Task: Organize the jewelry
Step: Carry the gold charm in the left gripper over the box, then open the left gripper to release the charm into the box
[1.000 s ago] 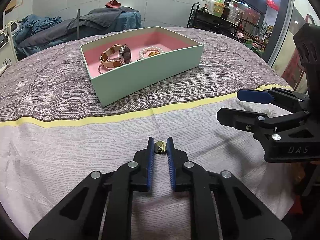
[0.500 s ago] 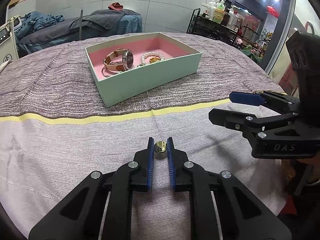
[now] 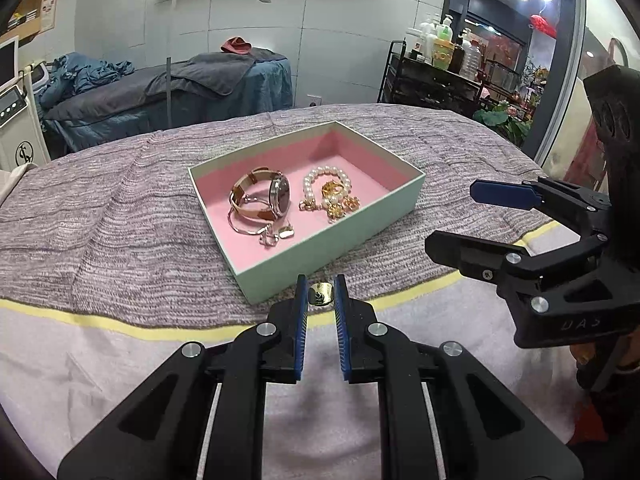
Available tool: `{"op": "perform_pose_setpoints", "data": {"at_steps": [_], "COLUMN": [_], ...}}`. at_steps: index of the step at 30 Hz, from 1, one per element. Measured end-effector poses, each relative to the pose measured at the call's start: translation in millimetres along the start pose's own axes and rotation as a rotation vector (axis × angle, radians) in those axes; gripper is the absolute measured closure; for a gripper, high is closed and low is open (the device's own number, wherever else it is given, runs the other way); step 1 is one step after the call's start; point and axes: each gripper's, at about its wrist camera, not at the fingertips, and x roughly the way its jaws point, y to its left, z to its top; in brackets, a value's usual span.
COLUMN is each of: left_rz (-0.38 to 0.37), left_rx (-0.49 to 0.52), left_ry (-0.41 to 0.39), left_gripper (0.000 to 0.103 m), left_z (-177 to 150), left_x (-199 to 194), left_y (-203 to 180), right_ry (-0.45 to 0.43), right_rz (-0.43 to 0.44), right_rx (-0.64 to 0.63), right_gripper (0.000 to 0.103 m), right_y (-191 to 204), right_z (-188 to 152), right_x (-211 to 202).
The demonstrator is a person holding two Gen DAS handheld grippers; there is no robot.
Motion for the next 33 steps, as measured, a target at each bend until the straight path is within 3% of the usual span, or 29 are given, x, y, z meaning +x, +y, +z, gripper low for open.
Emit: {"op": "perform_pose_setpoints", "data": {"at_steps": [9,16,22,33], "left_rz": [-0.026,-0.07,-0.081,-0.084], "left_rx": [-0.022,-0.023,-0.003,0.006], "left_ry": [0.036,0.102,0.153,0.217], "left_gripper": [0.09,0.09,0.09,0.09], "left_z": [48.0,69.4,76.7,75.1], "left_x": [35.2,70.2,96.5,127.5], "left_y": [23.9,25.0,20.0,19.1], "right_ry": [0.003,0.042,0.091,0.104], "right_rz": [-0.024,-0.046,-0.082,-0.094], "right_rx": [0.003,0.056,0.078,0.144], "right_gripper": [0.009,0.007,0.007,0.007], "right_y": [-14.7,-36.2,-49.1,-68.4], "right_z": [31.4,46.0,51.0,43.8], "right_x": [26.0,49.3,70.5,75.6]}}
